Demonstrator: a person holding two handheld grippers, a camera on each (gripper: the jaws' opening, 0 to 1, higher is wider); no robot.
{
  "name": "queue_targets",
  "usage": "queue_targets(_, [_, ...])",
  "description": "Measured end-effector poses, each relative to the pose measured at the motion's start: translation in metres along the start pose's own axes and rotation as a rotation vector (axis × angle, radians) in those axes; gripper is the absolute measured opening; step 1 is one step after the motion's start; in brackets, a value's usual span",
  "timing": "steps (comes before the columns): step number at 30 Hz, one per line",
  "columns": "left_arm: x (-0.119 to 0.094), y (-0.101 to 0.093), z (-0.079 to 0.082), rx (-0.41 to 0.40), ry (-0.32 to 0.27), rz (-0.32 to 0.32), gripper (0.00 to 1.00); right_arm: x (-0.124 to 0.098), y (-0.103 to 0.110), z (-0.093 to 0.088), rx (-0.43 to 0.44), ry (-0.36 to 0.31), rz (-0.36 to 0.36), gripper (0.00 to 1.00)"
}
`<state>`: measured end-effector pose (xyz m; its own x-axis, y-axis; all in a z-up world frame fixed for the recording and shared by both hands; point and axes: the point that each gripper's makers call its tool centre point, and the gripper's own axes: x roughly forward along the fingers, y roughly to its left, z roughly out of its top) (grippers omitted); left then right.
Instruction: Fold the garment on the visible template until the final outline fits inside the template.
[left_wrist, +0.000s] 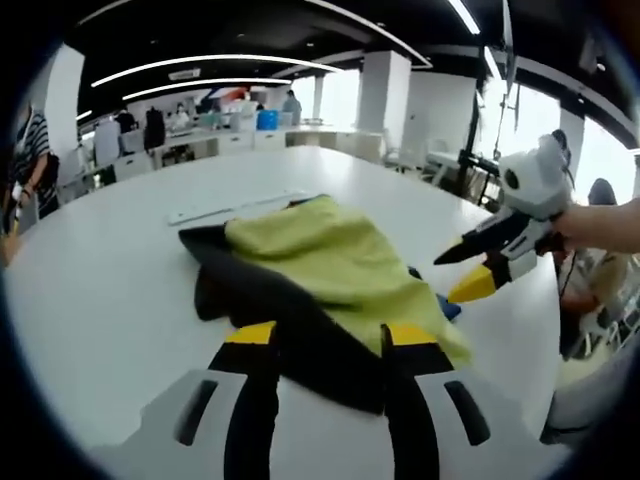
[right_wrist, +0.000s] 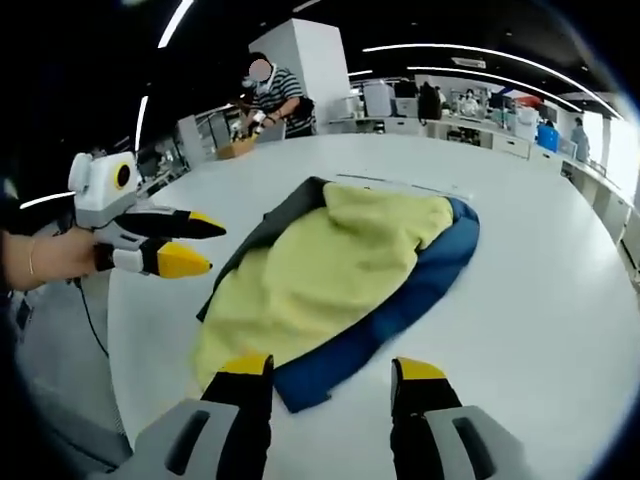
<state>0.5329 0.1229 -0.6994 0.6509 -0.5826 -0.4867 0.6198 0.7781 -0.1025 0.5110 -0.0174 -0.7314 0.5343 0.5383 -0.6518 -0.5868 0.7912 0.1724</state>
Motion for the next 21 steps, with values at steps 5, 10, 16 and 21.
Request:
queue_targets(5, [0.002,-0.008,-0.007,-0.041,-0.001,0.004,0.31,0.002,0.006,-0.011,0.003,0.015,-0.008,0.38])
queue_targets(10, [0.006,-0.011,-0.015,-0.068,0.011,0.02,0.26,0.002,0.009,-0.018,0.022,0.018,-0.02,0.34])
queue_targets(16, [0.009,-0.015,-0.027,-0.069,0.049,0.023,0.16,0.004,0.008,-0.021,0.062,0.014,-0.055,0.26])
queue_targets(21, [0.012,-0.016,-0.029,-0.091,0.05,0.029,0.12,0.006,0.012,-0.024,0.083,0.009,-0.078,0.21])
